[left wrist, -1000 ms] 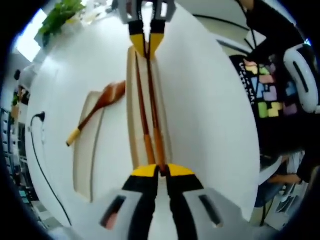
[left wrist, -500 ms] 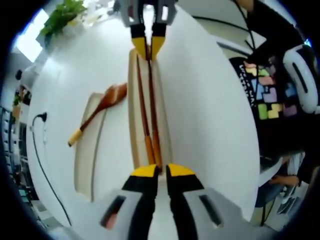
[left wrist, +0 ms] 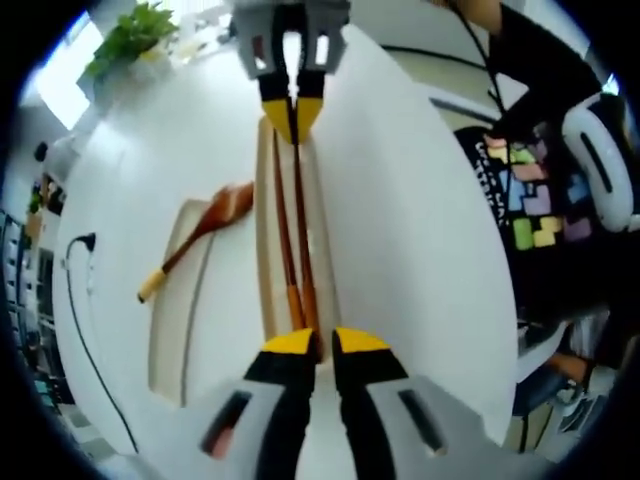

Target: Arrange the utensils inside the cutlery case until each visible utensil rests in its matching compartment.

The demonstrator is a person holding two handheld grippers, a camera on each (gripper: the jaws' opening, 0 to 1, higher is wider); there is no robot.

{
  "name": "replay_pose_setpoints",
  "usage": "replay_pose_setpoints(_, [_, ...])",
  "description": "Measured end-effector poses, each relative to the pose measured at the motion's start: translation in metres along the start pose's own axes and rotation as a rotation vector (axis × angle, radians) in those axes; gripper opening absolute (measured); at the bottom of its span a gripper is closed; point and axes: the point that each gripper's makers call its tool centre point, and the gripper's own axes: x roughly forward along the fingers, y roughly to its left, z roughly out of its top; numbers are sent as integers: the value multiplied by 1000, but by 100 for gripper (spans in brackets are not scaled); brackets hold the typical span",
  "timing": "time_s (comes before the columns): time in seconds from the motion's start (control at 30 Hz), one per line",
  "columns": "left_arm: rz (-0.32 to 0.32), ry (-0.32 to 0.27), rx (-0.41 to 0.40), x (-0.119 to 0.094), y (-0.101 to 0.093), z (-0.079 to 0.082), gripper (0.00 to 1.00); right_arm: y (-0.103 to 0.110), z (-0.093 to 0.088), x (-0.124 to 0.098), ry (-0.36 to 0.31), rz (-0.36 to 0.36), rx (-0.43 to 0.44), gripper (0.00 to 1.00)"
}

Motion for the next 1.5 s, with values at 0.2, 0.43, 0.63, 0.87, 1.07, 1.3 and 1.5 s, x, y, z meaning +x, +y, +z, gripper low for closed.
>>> replay_pose_setpoints(0.2, [17, -9, 1, 0, 4, 1, 7, -6, 4, -5, -20, -24, 18, 1])
replay_pose_setpoints(0.43, [69, -42, 4, -4, 14, 5, 6, -9, 5, -8, -33, -40, 18, 3])
replay_pose_setpoints(0.63, [226, -57, 91, -11, 43, 10, 7, -14, 14, -15, -96, -55, 44, 5])
replay_pose_setpoints(0.87, [370, -73, 163, -14, 73, 19, 10, -34, 13, -10, -125, -127, 169, 10])
replay_pose_setpoints(1.07, [454, -42, 218, -6, 104, 19, 18, -56, 3, -7, -132, -189, 288, 13])
replay_pose_setpoints(1.3, [482, 29, 254, 8, 135, 14, 30, -72, 0, 1, -122, -197, 360, 16])
replay_pose_setpoints(1.5, [492, 42, 254, 12, 159, 19, 32, -76, 16, 7, -201, -181, 411, 17])
